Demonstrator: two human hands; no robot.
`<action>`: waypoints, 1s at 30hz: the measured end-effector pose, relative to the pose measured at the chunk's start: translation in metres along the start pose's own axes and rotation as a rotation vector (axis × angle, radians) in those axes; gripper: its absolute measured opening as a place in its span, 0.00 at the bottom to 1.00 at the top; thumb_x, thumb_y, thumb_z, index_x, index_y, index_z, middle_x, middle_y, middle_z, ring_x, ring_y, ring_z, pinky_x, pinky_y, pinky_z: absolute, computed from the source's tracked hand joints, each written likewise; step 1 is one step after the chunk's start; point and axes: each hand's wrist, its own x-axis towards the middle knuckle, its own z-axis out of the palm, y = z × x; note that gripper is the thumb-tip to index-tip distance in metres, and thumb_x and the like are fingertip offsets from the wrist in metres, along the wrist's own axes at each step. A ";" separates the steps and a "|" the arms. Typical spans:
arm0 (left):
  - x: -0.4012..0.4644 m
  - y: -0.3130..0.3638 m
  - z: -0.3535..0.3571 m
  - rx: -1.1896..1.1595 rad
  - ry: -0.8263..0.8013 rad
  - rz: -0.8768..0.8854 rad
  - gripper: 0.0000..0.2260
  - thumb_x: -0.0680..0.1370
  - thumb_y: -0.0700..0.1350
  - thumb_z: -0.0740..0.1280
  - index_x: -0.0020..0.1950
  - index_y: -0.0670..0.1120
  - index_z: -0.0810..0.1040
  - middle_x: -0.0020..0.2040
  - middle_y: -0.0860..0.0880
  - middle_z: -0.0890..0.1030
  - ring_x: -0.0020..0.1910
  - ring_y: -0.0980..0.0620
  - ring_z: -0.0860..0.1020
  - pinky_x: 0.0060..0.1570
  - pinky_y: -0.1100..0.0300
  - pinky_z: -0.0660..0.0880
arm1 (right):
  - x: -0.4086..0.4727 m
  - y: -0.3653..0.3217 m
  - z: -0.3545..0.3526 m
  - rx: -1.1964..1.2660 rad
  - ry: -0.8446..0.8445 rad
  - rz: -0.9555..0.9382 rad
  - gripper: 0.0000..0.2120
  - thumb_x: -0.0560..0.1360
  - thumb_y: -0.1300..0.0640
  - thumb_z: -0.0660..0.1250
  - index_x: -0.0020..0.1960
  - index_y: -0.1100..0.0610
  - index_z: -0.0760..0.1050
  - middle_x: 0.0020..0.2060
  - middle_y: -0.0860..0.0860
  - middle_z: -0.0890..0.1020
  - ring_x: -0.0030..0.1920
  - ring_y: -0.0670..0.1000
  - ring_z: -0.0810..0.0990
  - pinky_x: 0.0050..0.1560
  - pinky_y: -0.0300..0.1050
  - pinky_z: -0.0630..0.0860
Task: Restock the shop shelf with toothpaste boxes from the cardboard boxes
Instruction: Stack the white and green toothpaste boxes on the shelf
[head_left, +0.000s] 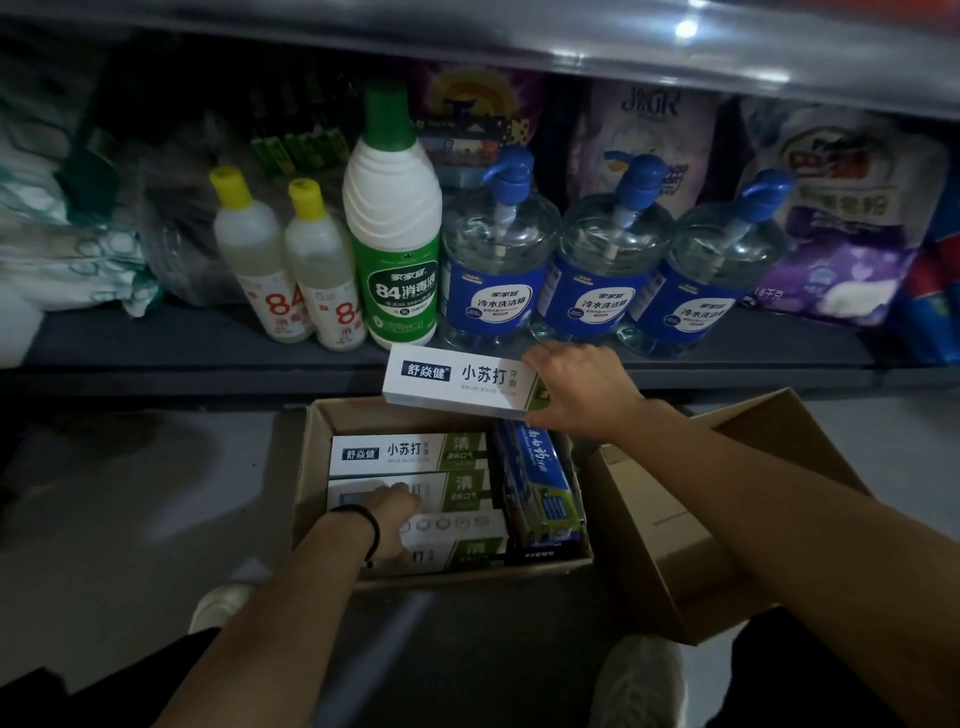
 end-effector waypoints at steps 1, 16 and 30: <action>-0.003 0.002 -0.002 0.006 0.014 0.003 0.23 0.73 0.45 0.71 0.67 0.48 0.70 0.63 0.47 0.71 0.61 0.48 0.72 0.61 0.58 0.72 | -0.002 0.000 -0.002 -0.008 0.007 0.002 0.26 0.71 0.42 0.69 0.64 0.53 0.69 0.56 0.49 0.77 0.52 0.51 0.77 0.48 0.48 0.76; -0.135 0.058 -0.134 0.086 0.305 0.105 0.16 0.71 0.50 0.73 0.56 0.51 0.75 0.56 0.52 0.77 0.54 0.51 0.75 0.54 0.55 0.74 | -0.078 -0.007 -0.144 -0.223 0.248 0.057 0.22 0.69 0.44 0.68 0.58 0.55 0.71 0.52 0.50 0.78 0.49 0.55 0.79 0.38 0.46 0.69; -0.285 0.105 -0.274 0.403 0.661 0.164 0.14 0.72 0.54 0.70 0.55 0.53 0.73 0.54 0.54 0.77 0.50 0.52 0.75 0.50 0.53 0.74 | -0.113 -0.003 -0.308 -0.384 0.560 0.110 0.21 0.68 0.48 0.68 0.58 0.55 0.72 0.51 0.51 0.78 0.49 0.55 0.79 0.38 0.44 0.66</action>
